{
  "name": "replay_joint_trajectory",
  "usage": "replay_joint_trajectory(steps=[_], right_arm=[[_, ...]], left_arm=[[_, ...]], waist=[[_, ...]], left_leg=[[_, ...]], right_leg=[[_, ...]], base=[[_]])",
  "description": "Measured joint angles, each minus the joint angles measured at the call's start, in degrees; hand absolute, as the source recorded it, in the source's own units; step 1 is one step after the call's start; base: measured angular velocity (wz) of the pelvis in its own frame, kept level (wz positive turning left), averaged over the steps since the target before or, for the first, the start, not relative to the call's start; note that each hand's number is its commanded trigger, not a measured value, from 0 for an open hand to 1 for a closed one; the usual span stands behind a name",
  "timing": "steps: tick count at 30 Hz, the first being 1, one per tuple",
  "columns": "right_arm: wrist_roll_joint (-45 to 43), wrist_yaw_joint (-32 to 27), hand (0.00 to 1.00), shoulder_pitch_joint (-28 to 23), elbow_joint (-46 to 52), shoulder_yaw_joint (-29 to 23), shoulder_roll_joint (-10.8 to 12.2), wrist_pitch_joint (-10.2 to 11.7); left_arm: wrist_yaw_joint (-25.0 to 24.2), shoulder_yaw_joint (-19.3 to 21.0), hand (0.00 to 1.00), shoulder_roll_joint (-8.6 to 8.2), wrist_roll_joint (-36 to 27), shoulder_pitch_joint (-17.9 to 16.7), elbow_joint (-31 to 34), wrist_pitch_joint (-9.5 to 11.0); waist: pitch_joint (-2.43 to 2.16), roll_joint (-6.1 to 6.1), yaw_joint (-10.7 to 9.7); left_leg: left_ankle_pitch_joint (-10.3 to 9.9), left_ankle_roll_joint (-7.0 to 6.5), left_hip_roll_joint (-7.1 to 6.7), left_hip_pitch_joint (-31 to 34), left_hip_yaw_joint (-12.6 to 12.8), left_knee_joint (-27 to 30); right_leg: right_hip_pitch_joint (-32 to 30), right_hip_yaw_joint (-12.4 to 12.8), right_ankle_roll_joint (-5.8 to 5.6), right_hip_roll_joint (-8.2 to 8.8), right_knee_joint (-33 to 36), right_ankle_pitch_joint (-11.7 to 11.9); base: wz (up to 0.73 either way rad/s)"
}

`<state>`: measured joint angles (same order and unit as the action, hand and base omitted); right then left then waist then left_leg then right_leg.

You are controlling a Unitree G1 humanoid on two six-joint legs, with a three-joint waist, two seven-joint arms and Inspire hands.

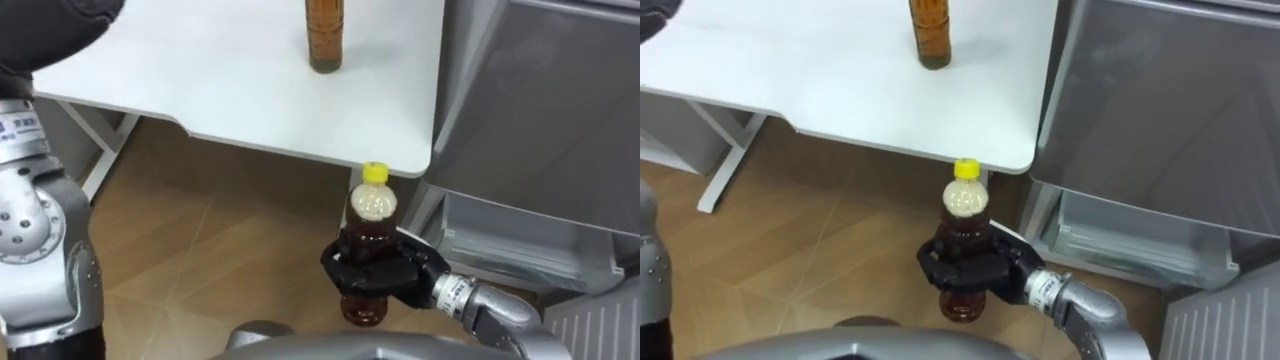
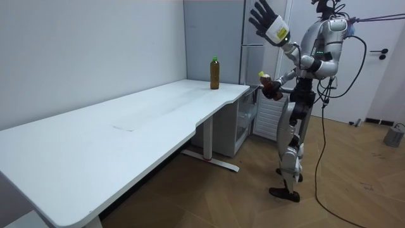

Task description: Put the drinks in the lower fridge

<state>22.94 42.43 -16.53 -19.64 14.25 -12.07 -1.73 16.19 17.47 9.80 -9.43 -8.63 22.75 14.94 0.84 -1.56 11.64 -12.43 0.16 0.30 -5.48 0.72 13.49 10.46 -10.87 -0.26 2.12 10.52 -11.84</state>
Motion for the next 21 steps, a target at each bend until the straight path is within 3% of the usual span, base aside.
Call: replay_joint_trajectory(steps=[2, 4, 9, 11, 13, 15, 17, 21], right_arm=[[-0.1, -0.4, 1.00, -0.7, 0.1, -0.1, -0.1, 0.0], [-0.6, -0.5, 1.00, -0.8, 0.1, -0.4, -0.5, -0.2], [-0.3, -1.6, 1.00, -0.8, 0.1, -0.4, -1.3, -0.3], [-0.3, -3.1, 1.00, -0.9, 0.1, -0.2, -1.3, -0.4], [-0.5, -4.0, 1.00, -0.8, 0.1, -0.1, -1.2, -1.0], [-0.4, -4.8, 1.00, -0.3, 0.1, 0.2, -1.3, -2.1], [0.1, -5.1, 1.00, 0.3, 0.1, 0.5, -1.5, -2.3], [1.1, -6.8, 1.00, 1.8, 0.1, 2.4, -0.8, -2.7]], left_arm=[[2.8, 2.6, 0.00, 0.18, 0.0, -2.0, -3.1, 0.0], [4.9, 3.9, 0.00, 0.20, -0.1, -3.5, -6.3, 0.0], [8.7, 2.3, 0.00, 0.18, -2.8, -7.7, -18.2, 0.1], [10.1, 0.2, 0.00, 0.16, -5.1, -8.2, -27.4, -0.4], [10.8, -1.5, 0.00, 0.12, -7.0, -8.5, -31.7, -1.8], [11.1, -4.3, 0.00, 0.24, -9.6, -8.5, -36.2, -2.0], [10.5, -8.8, 0.00, 0.32, -14.1, -8.6, -43.2, -3.4], [8.2, -13.0, 0.00, 0.38, -20.5, -8.6, -51.6, -5.3]], waist=[[-0.42, -0.42, 0.0], [-0.52, -0.67, 0.0], [-0.76, -0.46, 0.1], [-0.73, 0.15, 0.3], [-0.53, 0.89, 0.9], [-0.58, 1.84, 1.3], [-0.51, 2.12, 1.5], [-0.48, 2.07, 1.3]], left_leg=[[0.0, 0.00, -0.10, -0.1, 0.1, -0.1], [0.0, 0.00, -0.18, -0.2, 0.2, 0.1], [0.0, 0.00, -0.21, -0.2, 0.3, 0.0], [0.0, 0.02, -0.21, -0.2, 0.1, 0.2], [0.0, 0.03, -0.17, -0.1, 0.1, 0.2], [0.0, 0.04, -0.21, 0.0, 0.1, -0.1], [0.0, 0.01, -0.29, 0.1, 0.1, 0.0], [-0.1, 0.14, -0.08, 0.5, 0.3, 0.0]], right_leg=[[0.0, 0.0, -0.05, 0.10, -0.2, -0.1], [0.5, -0.3, 0.00, 0.12, -0.9, -0.1], [0.6, -0.4, -0.01, 0.15, -1.0, -0.1], [0.5, -0.5, -0.01, 0.13, -1.1, -0.1], [0.4, -0.4, 0.00, 0.07, -1.2, -0.1], [0.5, -0.4, 0.01, 0.06, -1.8, -0.1], [0.4, -0.4, -0.07, 0.11, -1.9, 0.0], [0.3, -0.3, -0.07, -0.06, -1.9, 0.0]], base=[[0.00], [0.02], [0.02], [0.00], [0.00], [0.00], [0.00], [0.00]])
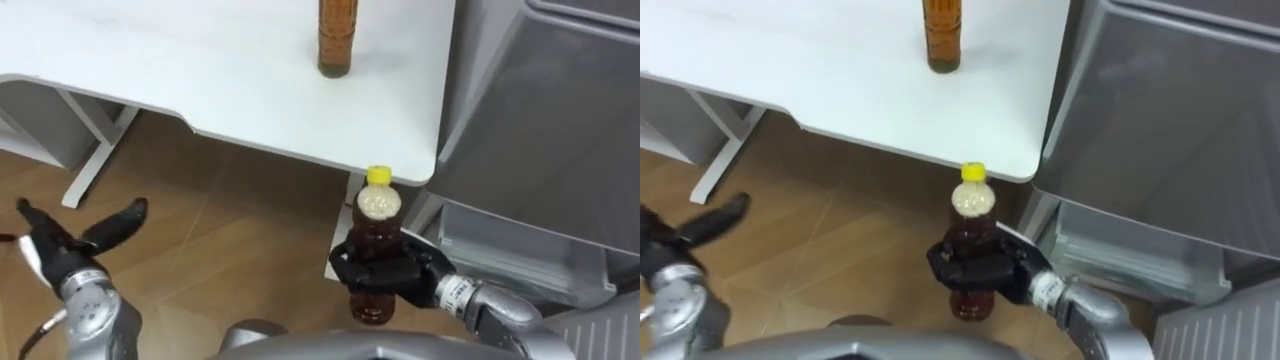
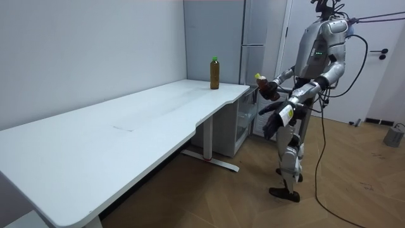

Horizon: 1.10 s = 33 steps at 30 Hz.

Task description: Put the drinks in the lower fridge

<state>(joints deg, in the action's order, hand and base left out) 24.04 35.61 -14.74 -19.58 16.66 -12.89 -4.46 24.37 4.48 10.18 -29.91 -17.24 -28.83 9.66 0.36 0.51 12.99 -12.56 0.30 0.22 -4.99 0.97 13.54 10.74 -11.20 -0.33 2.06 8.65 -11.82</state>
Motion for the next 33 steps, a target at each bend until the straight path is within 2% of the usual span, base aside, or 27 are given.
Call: replay_joint_trajectory(steps=[3, 4, 7, 9, 11, 13, 15, 17, 21, 24, 26, 29, 33], right_arm=[[0.7, -0.5, 1.00, 0.7, 0.0, 0.1, 0.2, -1.0], [0.9, -0.8, 1.00, 0.8, -0.2, 0.1, 0.3, -1.4], [1.1, -1.7, 1.00, 1.3, -0.3, 0.2, 0.7, -2.2], [2.0, -2.0, 1.00, 1.7, -0.3, 0.2, 0.8, -3.4], [3.3, -2.3, 1.00, 2.1, -0.3, 0.2, 1.1, -4.5], [3.3, -2.5, 1.00, 2.2, -0.3, 0.0, 1.4, -4.6], [3.3, -2.5, 1.00, 3.0, -0.3, 0.0, 1.5, -5.7], [3.3, -2.5, 1.00, 4.3, -0.3, 0.0, 1.3, -6.3], [3.3, -2.6, 1.00, 5.2, -0.5, 0.0, 1.3, -6.4], [5.1, -3.2, 1.00, 5.0, -0.8, 0.0, 1.3, -6.7], [5.5, -3.8, 1.00, 5.0, -1.5, -0.4, 1.5, -7.1], [5.5, -4.6, 1.00, 5.0, -2.4, -1.1, 1.4, -7.6], [7.6, -6.5, 1.00, 4.9, -3.3, -2.5, 1.6, -7.7]], left_arm=[[-3.6, -2.7, 0.00, -0.03, -5.1, -0.2, -4.3, -1.3], [-5.8, -3.0, 0.00, -0.03, -6.7, -0.4, -6.3, -2.3], [-9.9, -4.9, 0.00, 0.06, -8.7, -0.5, -12.4, -3.6], [-11.8, -6.6, 0.00, -0.05, -11.3, -0.4, -16.6, -5.1], [-15.0, -7.4, 0.00, -0.32, -14.3, -0.8, -21.0, -7.7], [-17.2, -7.4, 0.00, -0.49, -16.2, -1.9, -22.2, -9.1], [-19.2, -7.5, 0.00, -0.47, -16.6, -2.7, -23.6, -10.0], [-21.7, -7.5, 0.00, -0.43, -16.6, -2.4, -26.5, -11.3], [-24.4, -7.6, 0.00, -0.42, -16.6, -2.3, -26.9, -12.8], [-25.3, -7.5, 0.00, -0.28, -14.6, -2.2, -27.2, -13.4], [-25.5, -7.2, 0.00, -0.23, -10.6, -0.6, -29.7, -13.6], [-25.7, -6.9, 0.00, -0.30, -7.9, 0.4, -31.1, -13.7], [-25.7, -6.4, 0.00, -0.29, 0.6, 1.4, -30.9, -13.8]], waist=[[0.19, -0.27, -0.1], [0.29, -0.50, -0.1], [0.36, -0.56, -0.2], [0.34, -0.53, -0.3], [0.30, -0.26, -0.3], [0.21, -0.12, -0.6], [0.22, -0.16, -1.2], [0.26, -0.46, -2.1], [0.29, -0.73, -3.4], [0.29, -0.96, -4.6], [0.26, -1.16, -5.4], [0.23, -1.33, -5.7], [-0.06, -1.38, -6.7]], left_leg=[[0.0, 0.04, 0.08, 0.8, 0.0, 0.0], [0.0, 0.04, 0.07, 0.8, 0.0, 0.0], [0.0, 0.04, 0.14, 1.3, 0.3, -0.2], [0.0, 0.03, 0.11, 1.4, 0.4, -0.7], [0.0, 0.03, 0.15, 1.7, 0.5, -0.7], [0.0, 0.03, 0.15, 1.7, 0.6, -0.8], [0.0, 0.03, 0.16, 1.9, 0.6, -0.8], [0.0, 0.03, 0.16, 2.1, 0.5, -0.8], [0.0, 0.03, 0.16, 1.8, 0.5, -0.8], [0.0, 0.03, 0.16, 1.7, 0.6, -0.8], [-0.1, 0.01, 0.16, 1.7, 0.7, -0.7], [0.0, -0.01, 0.20, 2.0, 0.9, -0.7], [0.0, -0.09, 0.21, 2.3, 1.5, -0.7]], right_leg=[[-0.6, -0.1, 0.11, -0.07, 0.0, 0.1], [-0.7, -0.1, 0.10, -0.06, 0.0, 0.1], [-1.0, 0.1, 0.10, -0.02, 0.2, 0.1], [-1.7, 0.2, 0.10, 0.01, 0.3, 0.1], [-1.7, 0.2, 0.10, -0.01, 0.3, 0.1], [-1.8, 0.2, 0.10, -0.01, 0.2, 0.1], [-1.8, 0.2, 0.10, -0.02, 0.2, 0.1], [-1.9, 0.2, 0.09, -0.03, 0.2, 0.1], [-1.7, 0.2, 0.09, -0.03, 0.2, 0.1], [-1.6, 0.1, 0.09, 0.00, 0.4, 0.1], [-1.8, 0.2, 0.08, 0.00, 0.6, 0.1], [-2.5, 0.4, 0.07, 0.01, 1.1, 0.1], [-3.0, 1.3, 0.03, -0.01, 1.2, 0.1]], base=[[0.00], [0.00], [-0.03], [-0.05], [0.00], [0.00], [0.04], [0.00], [0.00], [0.00], [-0.02], [-0.07], [-0.07]])
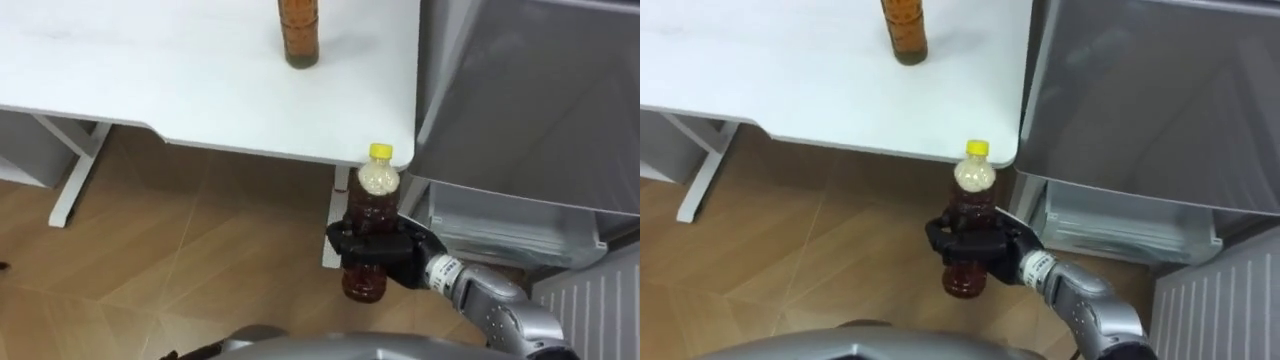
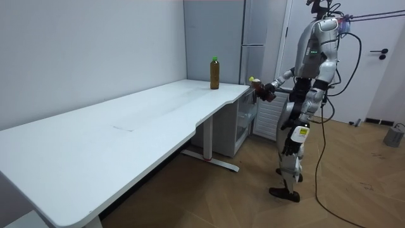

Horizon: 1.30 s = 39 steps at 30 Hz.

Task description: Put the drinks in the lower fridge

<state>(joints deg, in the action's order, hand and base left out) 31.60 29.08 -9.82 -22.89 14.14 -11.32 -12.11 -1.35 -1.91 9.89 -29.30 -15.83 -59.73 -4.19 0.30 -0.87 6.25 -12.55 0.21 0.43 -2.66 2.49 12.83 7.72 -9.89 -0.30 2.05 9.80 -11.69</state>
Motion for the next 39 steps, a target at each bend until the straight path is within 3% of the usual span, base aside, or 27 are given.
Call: replay_joint_trajectory(steps=[5, 11, 16, 20, 24, 29, 36, 39], right_arm=[[3.5, -3.5, 1.00, -0.4, -2.2, -0.3, 0.0, 0.2], [11.3, -6.8, 1.00, -0.4, -3.1, -1.5, -0.1, 0.3], [14.0, -8.0, 1.00, -0.4, -5.1, -3.5, -0.1, 2.1], [17.3, -11.0, 1.00, -0.6, -7.8, -4.8, 0.1, 2.4], [24.6, -15.4, 1.00, -1.1, -7.7, -6.0, 0.3, 2.9], [38.5, -19.6, 1.00, -1.4, -7.7, -6.9, 0.4, 6.1], [50.7, -22.9, 1.00, -2.6, -8.1, -7.3, 0.6, 7.8], [55.2, -25.1, 1.00, -3.1, -8.1, -9.2, 1.7, 9.1]], left_arm=[[0.2, -0.4, 0.00, 0.93, 13.2, 1.4, 1.9, 0.5], [0.4, -1.2, 0.00, 1.54, 20.4, 2.7, 2.9, 0.7], [0.4, -0.9, 0.00, 1.76, 21.1, 2.8, 2.9, 0.7], [0.8, -1.1, 0.00, 1.72, 21.1, 2.4, 2.8, 0.9], [1.4, -1.2, 0.00, 1.46, 21.5, 2.5, 2.7, 1.0], [3.2, -1.3, 0.00, 0.65, 22.1, 2.3, 2.7, 1.0], [5.2, -1.9, 0.00, -0.27, 22.2, 1.4, 2.3, 1.0], [5.4, -2.4, 0.00, -0.26, 22.2, 0.6, 2.3, 1.0]], waist=[[-0.09, -0.01, -2.1], [-0.04, 0.12, -4.4], [-0.03, 0.39, -5.3], [0.01, 0.28, -6.1], [-0.04, -0.02, -6.5], [-0.23, -0.46, -6.7], [-0.17, -1.00, -6.5], [-0.17, -1.01, -6.6]], left_leg=[[0.0, 0.00, 0.00, -0.1, -0.1, -0.1], [0.0, -0.03, 0.00, -0.7, 0.4, -0.4], [0.0, -0.03, 0.13, -1.5, 1.4, -1.0], [0.0, -0.04, 0.12, -1.8, 1.8, -1.2], [0.0, -0.04, 0.15, -2.0, 2.1, -1.5], [0.0, -0.04, 0.18, -2.0, 2.2, -1.4], [0.0, -0.04, 0.19, -2.0, 2.2, -1.1], [0.0, -0.04, 0.17, -2.0, 2.1, -1.0]], right_leg=[[0.1, -0.1, -0.01, -0.03, 0.0, 0.0], [0.3, 0.4, -0.02, -0.02, 0.0, 0.0], [0.4, 1.4, -0.03, -0.10, 0.0, 0.0], [0.4, 1.9, -0.12, -0.08, 0.0, 0.1], [0.3, 2.0, -0.13, -0.07, 0.1, 0.1], [0.4, 2.0, -0.14, -0.08, 0.1, 0.1], [0.4, 2.0, -0.14, -0.09, 0.1, 0.1], [0.3, 2.0, -0.14, -0.08, 0.1, 0.1]], base=[[0.00], [-0.04], [-0.10], [-0.07], [-0.03], [0.00], [0.00], [0.00]])
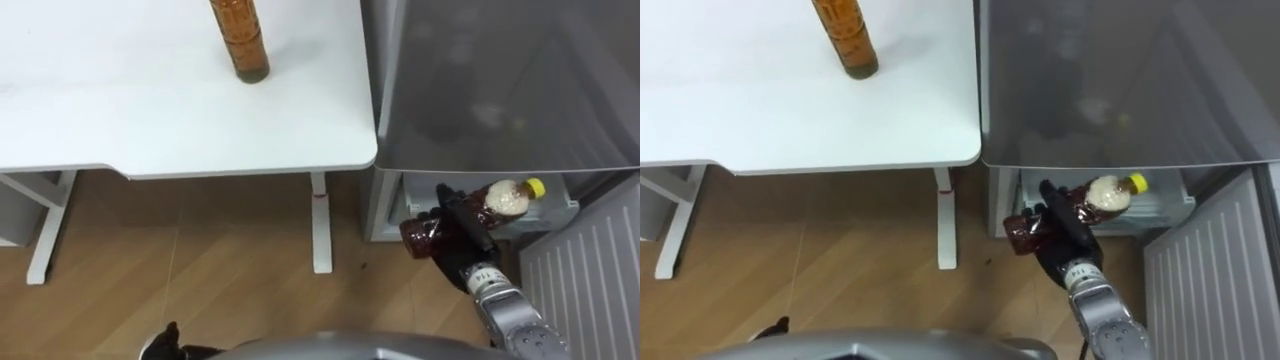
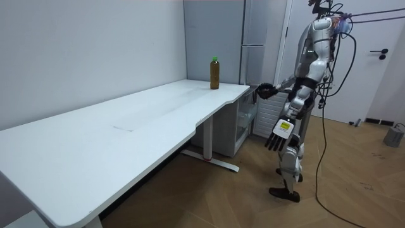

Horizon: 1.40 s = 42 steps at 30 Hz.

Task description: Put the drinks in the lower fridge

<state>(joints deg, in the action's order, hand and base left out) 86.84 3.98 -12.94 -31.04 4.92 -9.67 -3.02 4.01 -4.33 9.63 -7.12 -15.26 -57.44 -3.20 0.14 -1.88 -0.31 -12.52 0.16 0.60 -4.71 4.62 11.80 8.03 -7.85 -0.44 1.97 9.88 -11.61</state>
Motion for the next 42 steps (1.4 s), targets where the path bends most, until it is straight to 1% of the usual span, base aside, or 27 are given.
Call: replay_joint_trajectory(steps=[2, 7, 15, 17, 18, 19, 23, 25, 27, 29, 30, 31, 32, 33, 34, 35, 36, 37, 38, 39, 40, 41, 42], right_arm=[[3.2, -1.1, 1.00, 0.0, 0.0, -1.2, 0.7, 1.6], [5.5, -2.7, 1.00, 0.0, -0.5, -1.8, 0.9, 3.5], [6.6, -4.6, 1.00, 0.1, -2.1, -1.8, 1.2, 3.8], [7.2, -4.7, 1.00, 0.1, -2.0, -1.8, 1.2, 3.9], [7.3, -4.7, 1.00, 0.1, -1.9, -1.8, 1.2, 3.9], [7.3, -5.3, 1.00, 0.2, -1.6, -1.8, 1.2, 4.1], [7.1, -6.6, 1.00, 2.6, -1.6, -1.6, 1.2, 5.5], [7.6, -7.0, 1.00, 4.7, -1.6, -1.6, 1.2, 5.7], [8.4, -7.1, 1.00, 6.5, -2.3, -1.7, 1.2, 5.8], [10.5, -7.1, 1.00, 9.4, -4.2, -1.8, 1.2, 6.3], [11.0, -7.2, 1.00, 10.1, -4.4, -1.8, 1.1, 6.6], [11.2, -7.1, 1.00, 11.7, -5.3, -2.0, 1.1, 6.7], [11.4, -6.4, 1.00, 13.4, -7.2, -2.3, 1.1, 6.7], [11.7, -5.5, 1.00, 13.7, -7.9, -2.4, 1.2, 6.6], [11.8, -5.2, 1.00, 15.4, -10.2, -3.2, 1.1, 6.1], [11.9, -5.3, 1.00, 16.5, -11.8, -4.1, 1.1, 5.9], [11.8, -5.8, 1.00, 18.9, -14.6, -5.9, 1.1, 6.0], [11.7, -5.9, 1.00, 21.2, -17.7, -7.7, 1.0, 6.0], [11.6, -5.9, 1.00, 23.4, -20.5, -9.2, 1.0, 6.0], [11.6, -5.9, 1.00, 24.4, -22.0, -9.8, 0.9, 6.0], [11.6, -5.9, 1.00, 26.6, -25.0, -11.0, 0.9, 6.0], [11.7, -5.9, 1.00, 27.7, -26.3, -11.4, 1.0, 6.0], [12.0, -5.9, 1.00, 29.3, -28.0, -12.1, 1.0, 5.9]], left_arm=[[0.0, -0.1, 0.00, -0.02, 0.0, -0.3, 0.0, 0.0], [0.0, -0.4, 0.00, -0.05, 0.5, -0.9, 0.0, -0.3], [0.0, -0.4, 0.00, -0.06, 2.3, -2.1, 0.0, -0.8], [-0.1, -0.4, 0.00, -0.07, 3.8, -2.8, 0.0, -2.0], [-0.2, -0.3, 0.00, -0.11, 4.2, -3.0, 0.0, -2.2], [-0.4, -0.3, 0.00, -0.18, 4.6, -2.9, 0.1, -2.7], [-1.0, -0.4, 0.00, -0.17, 5.8, -2.0, 0.1, -2.8], [-1.0, -0.8, 0.00, -0.18, 7.8, -0.9, 0.1, -2.8], [-1.0, -1.1, 0.00, -0.16, 8.1, -0.7, 0.1, -2.8], [-0.7, -1.6, 0.00, -0.08, 9.0, 0.7, 0.1, -2.8], [-0.7, -1.6, 0.00, -0.09, 9.1, 1.1, 0.0, -2.8], [-0.7, -1.5, 0.00, -0.07, 9.3, 2.1, 0.0, -2.8], [-0.7, -1.5, 0.00, 0.07, 9.0, 2.7, -0.1, -2.8], [-0.7, -1.5, 0.00, 0.21, 8.9, 3.0, -0.1, -2.8], [-0.7, -1.5, 0.00, 0.39, 8.9, 3.9, -0.3, -2.7], [-0.7, -1.5, 0.00, 0.39, 8.9, 4.4, -0.7, -2.7], [-0.7, -1.5, 0.00, 0.40, 8.8, 5.8, -1.7, -2.6], [-0.7, -1.5, 0.00, 0.41, 8.7, 7.4, -2.8, -2.6], [-0.8, -1.5, 0.00, 0.54, 8.4, 9.0, -3.8, -2.6], [-0.8, -1.4, 0.00, 0.58, 8.1, 9.8, -4.1, -2.6], [-0.8, -1.5, 0.00, 0.59, 7.8, 11.2, -4.5, -2.6], [-0.8, -1.6, 0.00, 0.59, 7.8, 11.8, -4.5, -2.5], [-0.8, -1.6, 0.00, 0.58, 7.8, 13.1, -4.7, -2.4]], waist=[[0.02, 0.03, 0.1], [0.06, 0.11, 0.1], [0.20, 0.52, 0.6], [0.18, 0.73, 0.6], [0.17, 0.78, 0.6], [0.14, 0.86, 0.6], [0.11, 1.00, 0.9], [0.16, 0.97, 0.9], [0.18, 0.99, 0.7], [0.19, 1.10, 0.6], [0.29, 1.12, 0.7], [0.23, 0.88, 0.7], [0.34, 0.89, 0.6], [0.38, 0.91, 0.6], [0.71, 1.04, 0.5], [0.78, 1.10, 0.7], [0.88, 1.13, 0.7], [1.08, 1.07, 0.9], [1.12, 1.11, 1.4], [1.17, 1.17, 1.8], [1.32, 1.31, 2.4], [1.40, 1.43, 2.4], [1.77, 1.73, 2.6]], left_leg=[[0.0, 0.00, 0.00, 0.0, -0.1, 0.0], [0.0, 0.00, -0.01, 0.0, -0.1, 0.2], [0.0, 0.00, -0.08, 0.2, -0.1, 0.9], [0.0, 0.00, -0.08, 0.3, -0.1, 1.0], [0.0, 0.00, -0.08, 0.3, -0.1, 1.0], [0.0, 0.00, -0.09, 0.5, -0.1, 1.1], [0.0, -0.04, -0.06, 2.1, -0.3, 1.9], [0.1, -0.21, -0.07, 3.4, -0.3, 2.2], [0.2, -0.23, -0.14, 4.5, -0.8, 2.7], [0.2, -0.29, -0.25, 6.3, -1.6, 3.4], [0.2, -0.29, -0.22, 6.8, -1.7, 3.7], [0.2, -0.31, -0.19, 8.3, -1.8, 4.1], [0.4, -0.37, -0.23, 9.6, -2.0, 4.6], [0.4, -0.41, -0.24, 10.3, -2.2, 4.9], [0.4, -0.45, -0.26, 11.7, -2.4, 5.8], [0.5, -0.51, -0.27, 12.7, -2.4, 6.2], [0.6, -0.74, -0.40, 14.9, -2.7, 7.1], [0.7, -0.89, -0.47, 16.9, -2.9, 8.2], [0.8, -1.00, -0.46, 19.0, -2.8, 9.1], [0.8, -1.02, -0.48, 20.1, -2.8, 9.7], [0.8, -1.07, -0.55, 22.2, -2.7, 10.9], [0.8, -1.08, -0.68, 23.4, -2.7, 11.7], [0.9, -1.17, -1.10, 25.6, -2.9, 13.2]], right_leg=[[0.0, 0.0, 0.00, 0.00, 0.0, 0.0], [0.1, 0.0, 0.00, 0.00, 0.0, 0.0], [0.0, 0.3, -0.09, 0.03, -0.2, -0.2], [0.0, 0.2, -0.10, 0.04, -0.2, -0.2], [0.0, 0.3, -0.10, 0.03, -0.2, -0.2], [-0.2, 0.3, -0.10, 0.05, -0.2, -0.2], [-1.9, 0.3, -0.07, 0.03, 0.2, -0.2], [-3.3, 0.3, -0.06, 0.08, 0.9, -0.2], [-3.4, 0.1, -0.05, 0.08, 0.9, -0.1], [-5.0, -0.3, -0.04, 0.15, 1.4, -0.2], [-5.6, -0.2, -0.03, 0.15, 1.9, -0.2], [-6.8, -0.3, 0.02, 0.16, 2.2, -0.2], [-8.1, -0.5, 0.06, 0.28, 3.0, -0.2], [-8.7, -0.9, 0.08, 0.36, 3.1, -0.2], [-10.1, -1.6, 0.13, 0.54, 4.0, -0.2], [-11.1, -1.7, 0.14, 0.61, 4.5, -0.2], [-13.2, -1.9, 0.14, 0.82, 5.6, -0.2], [-15.6, -1.9, 0.13, 1.01, 7.4, -0.2], [-18.3, -1.8, 0.15, 1.21, 9.4, -0.4], [-19.5, -1.8, 0.20, 1.35, 10.4, -0.5], [-22.0, -1.8, 0.31, 1.71, 12.4, -0.9], [-23.2, -1.8, 0.35, 1.98, 13.5, -1.2], [-25.8, -1.8, 0.36, 2.60, 16.1, -2.2]], base=[[0.00], [0.00], [0.00], [0.00], [0.00], [0.00], [0.00], [0.02], [0.10], [0.17], [0.09], [0.06], [0.09], [0.11], [0.09], [0.11], [0.09], [0.07], [0.00], [-0.03], [0.00], [0.07], [0.13]])
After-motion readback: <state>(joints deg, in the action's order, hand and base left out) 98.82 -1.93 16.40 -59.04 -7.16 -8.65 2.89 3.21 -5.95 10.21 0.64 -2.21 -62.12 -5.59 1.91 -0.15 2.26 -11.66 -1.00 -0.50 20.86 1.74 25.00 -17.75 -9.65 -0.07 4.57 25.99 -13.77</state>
